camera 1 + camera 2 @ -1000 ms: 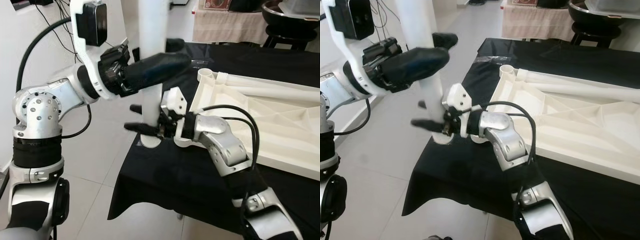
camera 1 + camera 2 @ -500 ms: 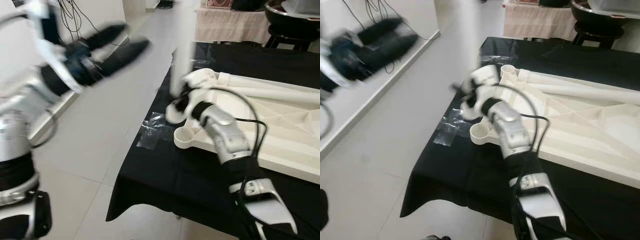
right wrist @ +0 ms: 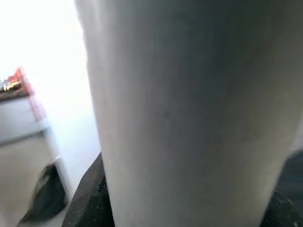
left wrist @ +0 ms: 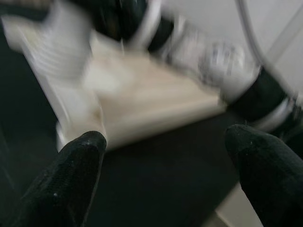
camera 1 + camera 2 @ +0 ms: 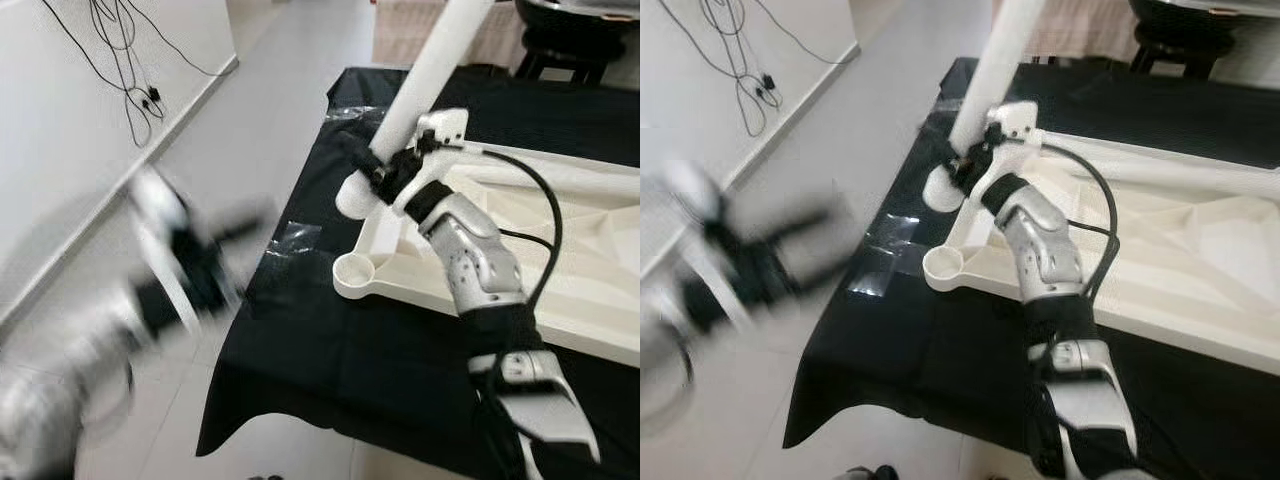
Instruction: Building children table
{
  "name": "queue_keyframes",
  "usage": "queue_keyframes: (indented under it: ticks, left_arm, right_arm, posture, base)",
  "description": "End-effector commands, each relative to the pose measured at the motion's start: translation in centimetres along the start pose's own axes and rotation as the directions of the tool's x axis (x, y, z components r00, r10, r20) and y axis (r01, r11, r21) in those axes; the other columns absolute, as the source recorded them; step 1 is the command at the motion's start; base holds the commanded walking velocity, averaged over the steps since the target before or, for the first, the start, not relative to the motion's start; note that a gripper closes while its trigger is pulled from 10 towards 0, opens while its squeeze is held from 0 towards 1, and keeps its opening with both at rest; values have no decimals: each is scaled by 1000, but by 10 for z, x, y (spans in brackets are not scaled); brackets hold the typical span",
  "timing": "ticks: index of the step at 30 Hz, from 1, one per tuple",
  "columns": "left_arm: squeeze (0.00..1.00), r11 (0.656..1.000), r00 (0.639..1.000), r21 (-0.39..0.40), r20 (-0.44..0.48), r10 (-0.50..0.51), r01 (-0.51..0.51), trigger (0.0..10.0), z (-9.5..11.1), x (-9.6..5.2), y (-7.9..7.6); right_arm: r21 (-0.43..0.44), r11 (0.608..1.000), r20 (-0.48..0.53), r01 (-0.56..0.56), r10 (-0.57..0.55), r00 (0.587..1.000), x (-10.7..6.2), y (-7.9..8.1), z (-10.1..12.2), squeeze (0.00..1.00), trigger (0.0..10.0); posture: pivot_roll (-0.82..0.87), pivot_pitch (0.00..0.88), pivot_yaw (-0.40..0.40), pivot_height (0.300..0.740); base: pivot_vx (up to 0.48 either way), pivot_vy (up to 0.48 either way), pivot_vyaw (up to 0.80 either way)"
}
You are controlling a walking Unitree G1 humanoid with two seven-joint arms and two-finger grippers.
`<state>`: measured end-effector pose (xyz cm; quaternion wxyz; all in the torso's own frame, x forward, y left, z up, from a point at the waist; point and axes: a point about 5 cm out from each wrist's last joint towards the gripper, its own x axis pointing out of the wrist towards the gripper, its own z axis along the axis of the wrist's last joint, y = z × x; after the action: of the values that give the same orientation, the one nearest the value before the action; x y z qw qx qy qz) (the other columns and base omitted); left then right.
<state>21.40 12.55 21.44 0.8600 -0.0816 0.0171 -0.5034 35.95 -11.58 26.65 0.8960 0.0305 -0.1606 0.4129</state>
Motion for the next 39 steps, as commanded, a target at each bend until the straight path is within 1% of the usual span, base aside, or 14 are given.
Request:
queue_keyframes:
  ticks: [1,2,4,5,8,14,18,23,26,30,32,33,35,39]
  left_arm:
    - [0,1000,999,10,-37,12,-11,10000,-11,-1,-8]
    - [0,999,998,-7,-37,53,-53,10000,-18,-1,-9]
    - [0,997,996,-5,-32,78,-78,10000,-20,-1,-8]
    - [0,993,993,5,-38,114,-114,10000,-24,-1,-7]
    - [0,980,979,77,-80,190,-184,10000,-38,-3,-4]
    - [0,965,966,116,-81,246,-236,10000,-45,-7,-3]
    - [0,949,951,77,-27,308,-305,10000,-42,-12,-6]
    - [0,945,948,84,-21,317,-315,10000,-44,-13,-8]
    - [0,946,948,94,-33,315,-311,10000,-49,-16,-16]
    - [0,945,948,98,-37,317,-313,10000,-50,-17,-18]
    - [0,945,947,103,-42,317,-312,10000,-51,-18,-20]
    - [0,945,947,103,-42,317,-312,10000,-51,-18,-20]
    - [0,945,948,108,-46,316,-310,10000,-51,-19,-22]
    - [0,944,948,112,-45,317,-310,10000,-51,-20,-24]
  right_arm:
    - [-1,992,-42,-124,124,991,-1,14,-8,0,10000]
    - [23,985,-72,-173,174,982,-5,17,-14,0,10000]
    - [39,981,-85,-190,193,977,-7,19,-17,0,10000]
    - [61,971,-99,-232,237,966,-11,22,-22,0,10000]
    - [77,968,-145,-241,250,957,-15,20,-37,0,10000]
    - [88,972,-151,-219,231,961,-14,16,-38,0,10000]
    - [73,981,-171,-180,190,967,-21,0,-34,0,10000]
    - [65,981,-177,-181,190,966,-23,-4,-32,0,10000]
    - [56,976,-180,-210,217,959,-31,-10,-26,0,10000]
    - [64,962,-173,-267,274,946,-33,-6,-23,0,10000]
    - [43,922,-186,-386,387,903,-34,7,-20,0,10000]
    - [43,922,-186,-386,387,903,-34,7,-20,0,10000]
    - [3,888,-213,-459,449,868,-34,18,-19,0,10000]
    - [-47,864,-244,-501,476,845,-33,24,-18,0,10000]
  posture:
    - [17,288,32,740]
    - [21,293,35,740]
    - [21,292,35,740]
    - [23,292,35,740]
    - [33,308,37,740]
    - [37,320,39,740]
    - [45,354,45,740]
    - [47,365,45,740]
    - [54,406,52,740]
    - [55,410,54,740]
    - [61,427,58,740]
    - [61,427,58,740]
    - [65,434,59,740]
    - [65,438,60,740]
  base:
    - [0,0,0]
    - [0,0,0]
    - [0,0,0]
    - [0,0,0]
    - [0,0,0]
    - [0,0,0]
    - [0,0,0]
    - [0,0,0]
    - [0,0,0]
    - [0,0,0]
    - [0,0,0]
    - [0,0,0]
    - [0,0,0]
    - [0,0,0]
